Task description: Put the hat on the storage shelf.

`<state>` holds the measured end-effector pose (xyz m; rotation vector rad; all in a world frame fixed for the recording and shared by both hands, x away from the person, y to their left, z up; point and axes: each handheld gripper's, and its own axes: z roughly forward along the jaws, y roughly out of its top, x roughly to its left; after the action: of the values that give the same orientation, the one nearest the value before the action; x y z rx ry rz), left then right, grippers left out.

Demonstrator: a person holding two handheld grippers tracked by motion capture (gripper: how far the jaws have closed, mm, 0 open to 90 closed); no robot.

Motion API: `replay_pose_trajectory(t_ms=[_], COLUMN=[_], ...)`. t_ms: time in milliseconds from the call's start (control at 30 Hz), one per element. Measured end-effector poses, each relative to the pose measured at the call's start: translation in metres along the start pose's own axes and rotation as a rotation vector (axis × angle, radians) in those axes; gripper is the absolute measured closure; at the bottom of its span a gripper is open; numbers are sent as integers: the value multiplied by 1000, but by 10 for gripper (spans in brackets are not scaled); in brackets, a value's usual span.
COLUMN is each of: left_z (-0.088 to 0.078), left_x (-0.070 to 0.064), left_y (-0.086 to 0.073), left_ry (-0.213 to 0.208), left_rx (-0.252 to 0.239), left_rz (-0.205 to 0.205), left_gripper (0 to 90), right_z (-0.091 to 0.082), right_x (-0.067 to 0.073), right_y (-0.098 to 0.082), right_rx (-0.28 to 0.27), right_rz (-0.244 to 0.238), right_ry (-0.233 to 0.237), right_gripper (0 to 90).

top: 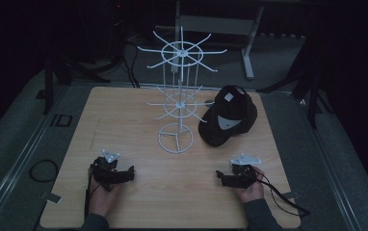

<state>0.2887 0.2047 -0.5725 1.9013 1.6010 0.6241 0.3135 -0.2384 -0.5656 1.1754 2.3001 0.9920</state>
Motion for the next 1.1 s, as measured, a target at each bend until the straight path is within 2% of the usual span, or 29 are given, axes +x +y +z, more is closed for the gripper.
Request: replay_pose_trajectory(t_ms=[267, 633, 800, 1100], left_z=[0, 0, 0, 0], left_x=[0, 0, 0, 0], left_y=[0, 0, 0, 0], left_ry=[0, 0, 0, 0], left_rx=[0, 0, 0, 0], left_rz=[0, 0, 0, 0], left_gripper=[2, 2, 2, 2], right_z=[1, 1, 1, -1], right_x=[1, 1, 0, -6], right_y=[0, 0, 1, 6], right_rx=[5, 4, 4, 16], right_rz=[-6, -3, 13, 77], right_ry=[8, 5, -3, 5], right_gripper=[186, 193, 219, 287])
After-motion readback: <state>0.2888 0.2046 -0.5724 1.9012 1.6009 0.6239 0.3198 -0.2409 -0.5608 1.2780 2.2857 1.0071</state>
